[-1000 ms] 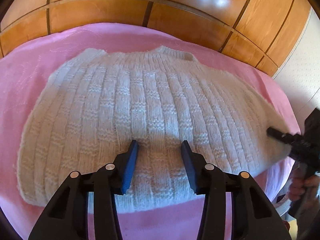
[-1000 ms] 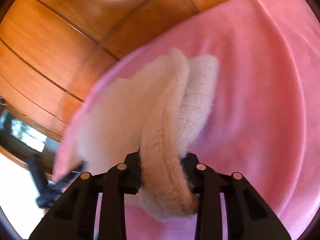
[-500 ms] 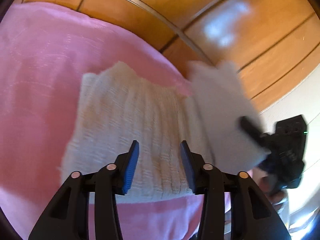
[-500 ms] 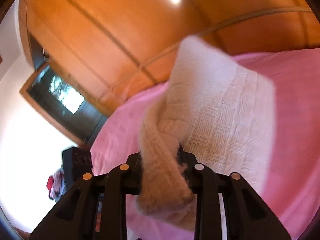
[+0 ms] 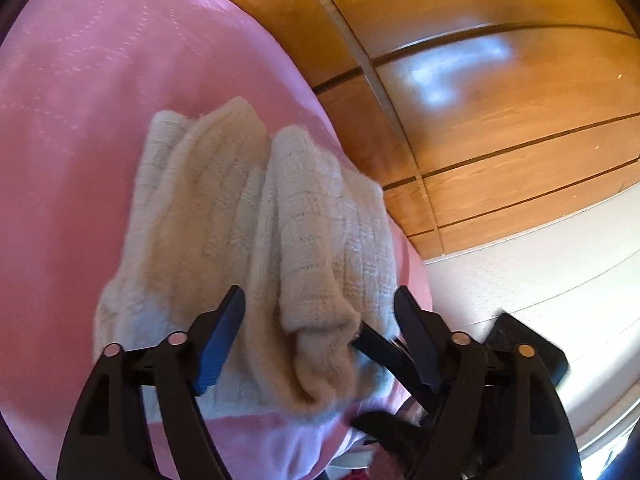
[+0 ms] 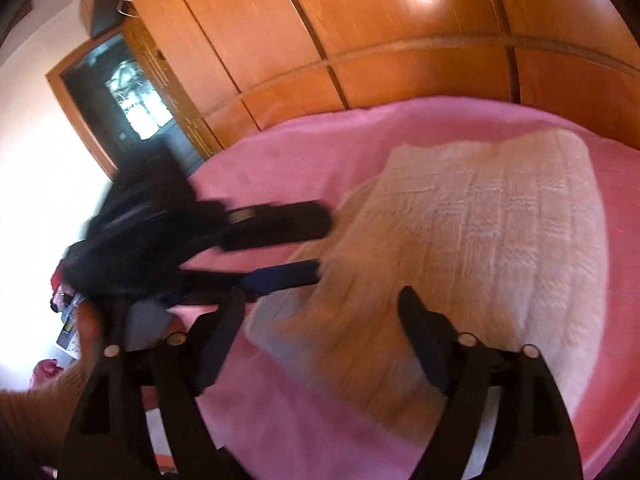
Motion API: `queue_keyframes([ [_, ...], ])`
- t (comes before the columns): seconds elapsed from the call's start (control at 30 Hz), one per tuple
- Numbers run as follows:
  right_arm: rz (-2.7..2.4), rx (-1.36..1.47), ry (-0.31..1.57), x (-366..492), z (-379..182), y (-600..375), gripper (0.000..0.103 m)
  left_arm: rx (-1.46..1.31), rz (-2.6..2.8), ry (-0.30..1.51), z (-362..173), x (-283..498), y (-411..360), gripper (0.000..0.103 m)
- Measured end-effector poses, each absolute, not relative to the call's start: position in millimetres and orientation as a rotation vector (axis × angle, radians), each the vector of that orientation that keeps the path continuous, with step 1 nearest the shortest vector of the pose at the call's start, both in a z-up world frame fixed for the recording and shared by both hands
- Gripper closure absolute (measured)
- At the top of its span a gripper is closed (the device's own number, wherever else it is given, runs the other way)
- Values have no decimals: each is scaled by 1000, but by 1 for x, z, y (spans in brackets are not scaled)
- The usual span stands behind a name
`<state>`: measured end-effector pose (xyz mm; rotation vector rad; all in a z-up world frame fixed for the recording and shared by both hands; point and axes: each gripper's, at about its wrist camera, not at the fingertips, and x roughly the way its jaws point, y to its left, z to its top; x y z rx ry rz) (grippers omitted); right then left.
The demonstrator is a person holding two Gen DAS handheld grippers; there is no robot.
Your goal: Fold small clothes
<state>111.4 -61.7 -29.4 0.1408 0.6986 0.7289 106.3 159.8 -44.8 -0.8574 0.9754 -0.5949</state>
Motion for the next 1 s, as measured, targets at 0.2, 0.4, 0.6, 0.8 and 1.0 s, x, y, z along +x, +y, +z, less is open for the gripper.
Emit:
queue_keyframes([
  [0.2,620,271,636,74,-23,-137,16,-797,-560,1062,-50,128,141,25],
  [0.4,407,376,668,78,-50,-206,17,-603,-485,1022,-31,135,117,81],
  [0.6,449,359,649,81,-42,-190,27,-503,-442,850,21,112,143,85],
  [0.8,478,172,789,94,-78,-123,30,-391,-260,959,-21,109,176,85],
  [1.0,466,222,837,95,-90,-136,23,-370,-216,942,-32,90,179,70],
])
